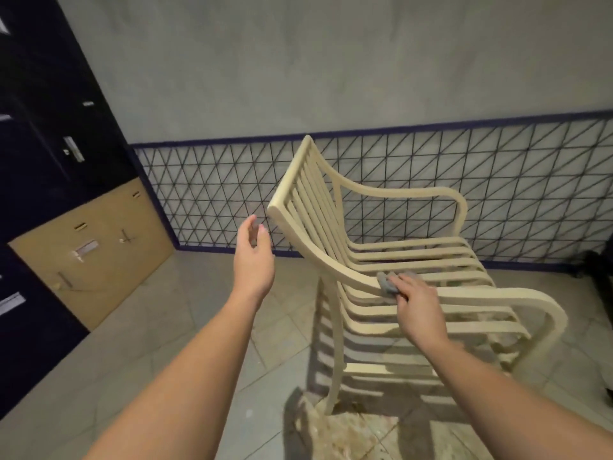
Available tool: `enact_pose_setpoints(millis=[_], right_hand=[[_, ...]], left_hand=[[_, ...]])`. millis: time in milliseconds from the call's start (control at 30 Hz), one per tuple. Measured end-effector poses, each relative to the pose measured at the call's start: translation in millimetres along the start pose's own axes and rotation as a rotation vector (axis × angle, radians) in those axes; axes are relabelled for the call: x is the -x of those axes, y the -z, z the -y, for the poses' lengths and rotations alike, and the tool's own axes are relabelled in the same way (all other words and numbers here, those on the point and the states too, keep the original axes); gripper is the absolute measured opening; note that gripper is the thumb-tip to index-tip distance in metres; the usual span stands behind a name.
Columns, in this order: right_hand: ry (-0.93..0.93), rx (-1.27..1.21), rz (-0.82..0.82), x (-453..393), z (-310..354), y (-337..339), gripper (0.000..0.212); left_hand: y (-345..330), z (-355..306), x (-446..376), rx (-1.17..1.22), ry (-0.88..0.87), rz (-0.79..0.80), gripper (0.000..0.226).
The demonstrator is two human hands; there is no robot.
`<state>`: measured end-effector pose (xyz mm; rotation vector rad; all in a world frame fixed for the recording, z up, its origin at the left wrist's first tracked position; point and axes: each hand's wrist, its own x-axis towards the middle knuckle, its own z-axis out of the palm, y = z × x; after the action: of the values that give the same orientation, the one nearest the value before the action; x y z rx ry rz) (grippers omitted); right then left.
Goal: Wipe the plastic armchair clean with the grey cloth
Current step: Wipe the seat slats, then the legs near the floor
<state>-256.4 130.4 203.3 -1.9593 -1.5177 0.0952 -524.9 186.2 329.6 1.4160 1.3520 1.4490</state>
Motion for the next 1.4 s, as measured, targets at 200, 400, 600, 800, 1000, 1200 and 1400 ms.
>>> enact_pose_setpoints(millis=[200,400,600,800,1000,1200,1400], right_hand=[[0.135,-0.282,0.073,-15.7,72.4,-22.6,0.049],[0.321,-0.196,0.229,-19.0,69.8,-12.7,0.056],[0.13,-0.058,0.283,-14.6,-37.8,35.5,0.053],[0.092,-0.174,0.128,28.6,-87.2,74.0,0.045],[0.099,-0.079,0.27,86.0,-105.4,73.8,0.037],[0.025,-0.23,0.449,110.7,-104.2,90.4,0.039],[-0.116,-0.222,0.473,138.6,-128.8,87.8,0.005]], left_hand=[[-1.9,-41.3,-25.2,-0.197,-0.113,0.038,0.042],[-9.0,-23.0,-27.2,-0.286,-0.172,-0.028,0.037],[-24.3,3.5,7.9,-0.395,-0.227,-0.245,0.022],[-57.4,38.6,76.8,-0.154,-0.256,-0.049,0.014],[-111.9,62.5,138.8,-0.434,-0.26,0.749,0.044],[-156.4,72.1,182.4,-0.554,-0.216,0.948,0.039],[-161.9,95.7,219.4,-0.567,-0.086,0.941,0.009]])
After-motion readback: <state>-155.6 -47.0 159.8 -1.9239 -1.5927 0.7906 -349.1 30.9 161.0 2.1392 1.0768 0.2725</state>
